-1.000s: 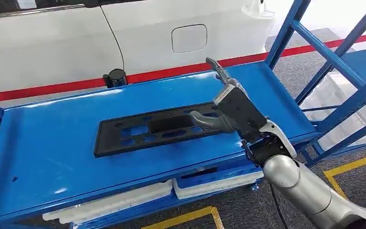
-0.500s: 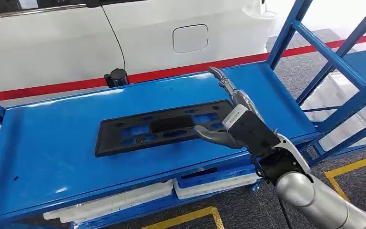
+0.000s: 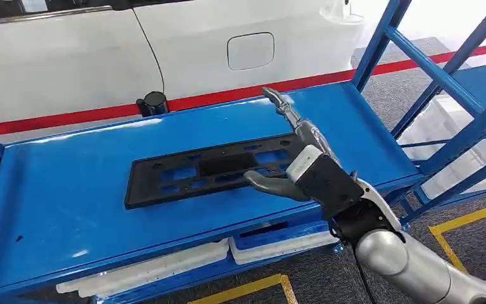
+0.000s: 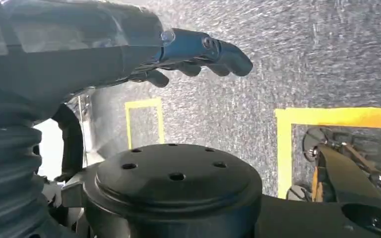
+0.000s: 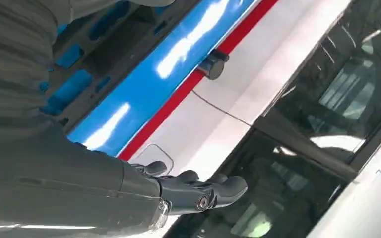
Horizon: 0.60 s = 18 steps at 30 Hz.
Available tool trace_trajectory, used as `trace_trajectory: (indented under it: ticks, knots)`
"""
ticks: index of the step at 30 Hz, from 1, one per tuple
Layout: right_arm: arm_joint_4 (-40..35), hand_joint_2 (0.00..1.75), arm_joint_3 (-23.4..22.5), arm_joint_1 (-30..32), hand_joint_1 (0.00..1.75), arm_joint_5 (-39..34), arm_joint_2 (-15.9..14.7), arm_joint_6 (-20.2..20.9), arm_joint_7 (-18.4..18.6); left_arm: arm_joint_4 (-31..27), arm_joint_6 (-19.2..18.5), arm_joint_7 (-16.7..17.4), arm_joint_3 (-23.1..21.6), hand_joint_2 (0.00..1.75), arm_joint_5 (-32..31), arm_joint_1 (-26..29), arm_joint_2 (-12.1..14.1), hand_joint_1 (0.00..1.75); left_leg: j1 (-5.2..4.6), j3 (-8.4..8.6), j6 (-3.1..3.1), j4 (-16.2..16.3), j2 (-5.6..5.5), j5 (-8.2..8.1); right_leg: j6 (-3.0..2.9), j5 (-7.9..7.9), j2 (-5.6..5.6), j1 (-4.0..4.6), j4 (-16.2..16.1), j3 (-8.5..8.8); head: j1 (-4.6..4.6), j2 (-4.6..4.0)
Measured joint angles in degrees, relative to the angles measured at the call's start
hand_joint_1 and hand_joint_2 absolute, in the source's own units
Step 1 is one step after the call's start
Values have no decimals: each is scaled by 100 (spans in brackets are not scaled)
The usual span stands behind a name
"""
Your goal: Take the parts from the cabinet and place them on the table.
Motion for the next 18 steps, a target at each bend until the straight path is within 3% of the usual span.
trace_trajectory:
  ticks: [7,18]
  knots:
    - [-118,175,-35,406,0,-380,-26,-66,-183,0,-6,-155,-2,175,-17,14,-35,0,0,-5,0,0,-39,0,1,0,-14,0,-1,1,0,0]
    - [-114,175,11,583,0,-361,2,78,-269,0,-66,-426,-4,175,24,51,-39,0,1,-6,-1,0,-48,1,1,0,-20,0,0,2,0,0]
